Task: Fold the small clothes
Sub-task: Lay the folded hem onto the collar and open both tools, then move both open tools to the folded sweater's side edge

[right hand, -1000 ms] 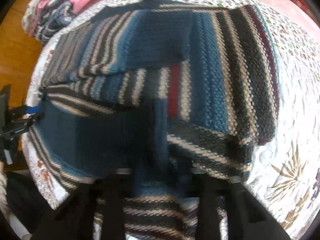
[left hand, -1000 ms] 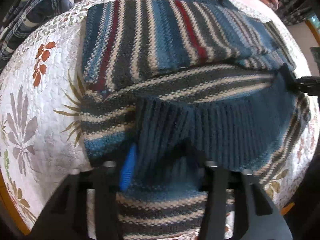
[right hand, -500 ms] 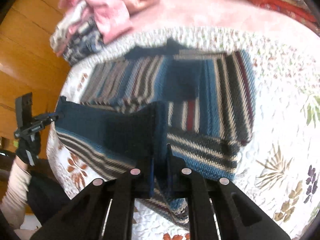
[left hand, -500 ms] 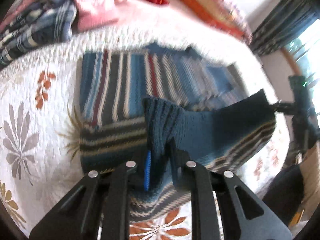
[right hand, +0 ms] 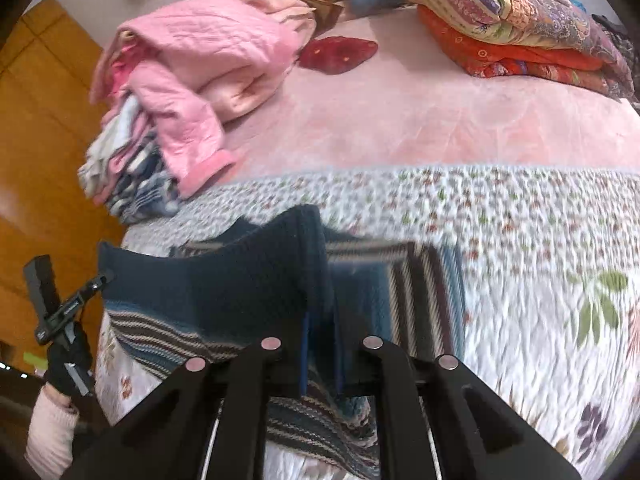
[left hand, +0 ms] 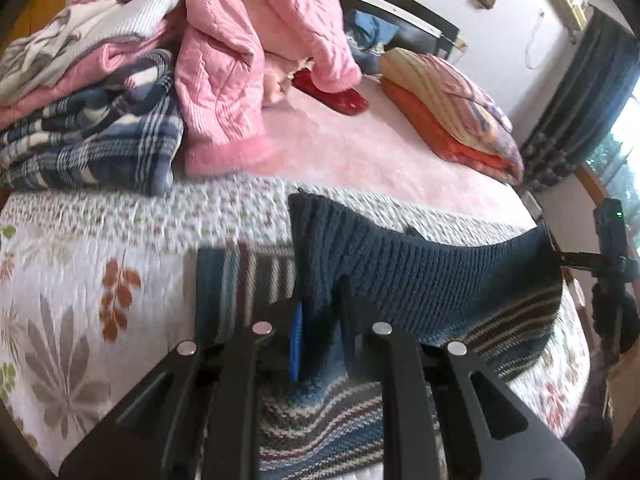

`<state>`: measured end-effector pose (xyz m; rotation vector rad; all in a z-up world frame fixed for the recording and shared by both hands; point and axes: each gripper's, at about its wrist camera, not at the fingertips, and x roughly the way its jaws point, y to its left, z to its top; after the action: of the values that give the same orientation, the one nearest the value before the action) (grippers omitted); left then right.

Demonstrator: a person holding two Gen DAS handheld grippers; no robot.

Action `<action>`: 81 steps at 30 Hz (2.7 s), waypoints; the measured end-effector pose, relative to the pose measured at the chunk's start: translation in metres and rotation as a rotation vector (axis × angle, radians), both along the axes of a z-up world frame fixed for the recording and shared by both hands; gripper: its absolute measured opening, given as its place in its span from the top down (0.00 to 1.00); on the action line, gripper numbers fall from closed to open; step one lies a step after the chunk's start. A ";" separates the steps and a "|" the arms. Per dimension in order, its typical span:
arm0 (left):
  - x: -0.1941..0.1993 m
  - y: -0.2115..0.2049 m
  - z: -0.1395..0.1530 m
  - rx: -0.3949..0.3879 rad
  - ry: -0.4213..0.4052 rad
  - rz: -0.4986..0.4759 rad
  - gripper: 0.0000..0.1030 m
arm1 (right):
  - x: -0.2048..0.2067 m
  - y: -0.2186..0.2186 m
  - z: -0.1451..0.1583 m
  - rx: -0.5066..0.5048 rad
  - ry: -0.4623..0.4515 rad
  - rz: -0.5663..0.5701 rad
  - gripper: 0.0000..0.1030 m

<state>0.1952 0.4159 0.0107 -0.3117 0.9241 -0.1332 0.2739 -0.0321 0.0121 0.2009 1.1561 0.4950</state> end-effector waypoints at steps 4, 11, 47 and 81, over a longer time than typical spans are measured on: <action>0.038 -0.005 -0.030 0.055 0.055 0.022 0.86 | 0.037 0.010 -0.028 -0.060 0.040 -0.028 0.91; 0.067 -0.004 -0.088 0.088 0.169 0.061 0.86 | 0.070 0.020 -0.089 -0.121 0.125 -0.062 0.91; -0.037 -0.050 -0.084 -0.011 0.266 0.013 0.33 | -0.058 -0.051 -0.108 -0.212 0.238 -0.017 0.77; -0.032 -0.053 -0.115 -0.038 0.312 0.021 0.34 | -0.037 -0.080 -0.148 -0.041 0.312 -0.100 0.34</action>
<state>0.1630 0.3628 -0.1042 -0.3844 1.2275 -0.0837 0.2371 -0.1117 -0.1361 0.3067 1.4517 0.3586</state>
